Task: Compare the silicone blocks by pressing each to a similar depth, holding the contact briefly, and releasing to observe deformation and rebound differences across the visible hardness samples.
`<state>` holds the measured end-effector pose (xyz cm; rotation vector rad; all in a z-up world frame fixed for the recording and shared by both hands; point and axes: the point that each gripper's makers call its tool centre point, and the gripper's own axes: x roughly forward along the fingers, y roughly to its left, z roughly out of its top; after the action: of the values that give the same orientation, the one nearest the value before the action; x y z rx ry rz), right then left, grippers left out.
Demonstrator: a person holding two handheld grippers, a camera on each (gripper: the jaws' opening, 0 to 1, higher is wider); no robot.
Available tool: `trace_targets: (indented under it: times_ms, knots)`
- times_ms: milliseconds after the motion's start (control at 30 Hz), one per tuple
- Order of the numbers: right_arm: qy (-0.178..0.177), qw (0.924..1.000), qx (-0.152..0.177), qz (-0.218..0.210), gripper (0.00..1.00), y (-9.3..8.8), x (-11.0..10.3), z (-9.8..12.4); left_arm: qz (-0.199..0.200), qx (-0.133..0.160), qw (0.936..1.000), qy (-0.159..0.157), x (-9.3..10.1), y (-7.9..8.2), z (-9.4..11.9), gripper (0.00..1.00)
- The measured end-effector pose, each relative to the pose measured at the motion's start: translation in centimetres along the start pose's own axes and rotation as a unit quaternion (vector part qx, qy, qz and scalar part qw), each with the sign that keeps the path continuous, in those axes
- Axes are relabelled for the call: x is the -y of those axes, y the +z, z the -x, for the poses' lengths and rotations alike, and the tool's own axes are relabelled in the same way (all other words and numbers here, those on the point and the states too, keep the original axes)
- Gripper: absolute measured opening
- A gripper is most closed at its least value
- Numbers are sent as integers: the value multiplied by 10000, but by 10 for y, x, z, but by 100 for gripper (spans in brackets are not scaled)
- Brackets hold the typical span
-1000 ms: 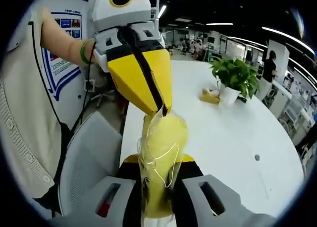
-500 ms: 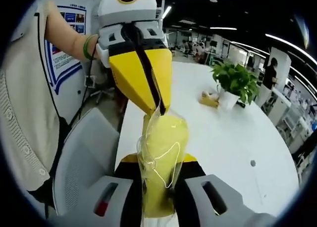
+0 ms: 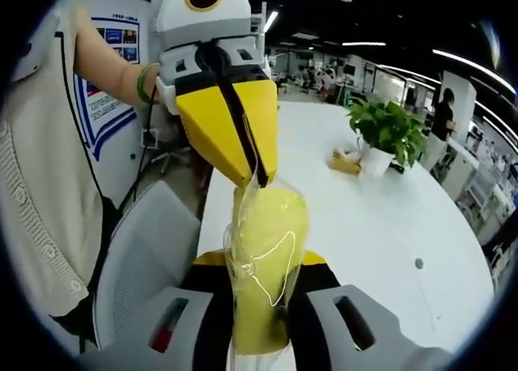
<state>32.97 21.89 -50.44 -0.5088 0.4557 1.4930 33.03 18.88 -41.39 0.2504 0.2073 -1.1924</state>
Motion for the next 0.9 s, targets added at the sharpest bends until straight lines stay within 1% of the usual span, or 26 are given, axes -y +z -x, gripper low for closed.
trace_targets:
  times_ms: [433, 900]
  knots:
    - [-58, 9999, -51, 78, 22, 0, 2, 2, 12, 44, 10000, 11, 1, 1, 0, 0]
    - [-78, 9999, -72, 66, 26, 0, 1, 4, -26, 54, 10000, -18, 2, 4, -1, 0]
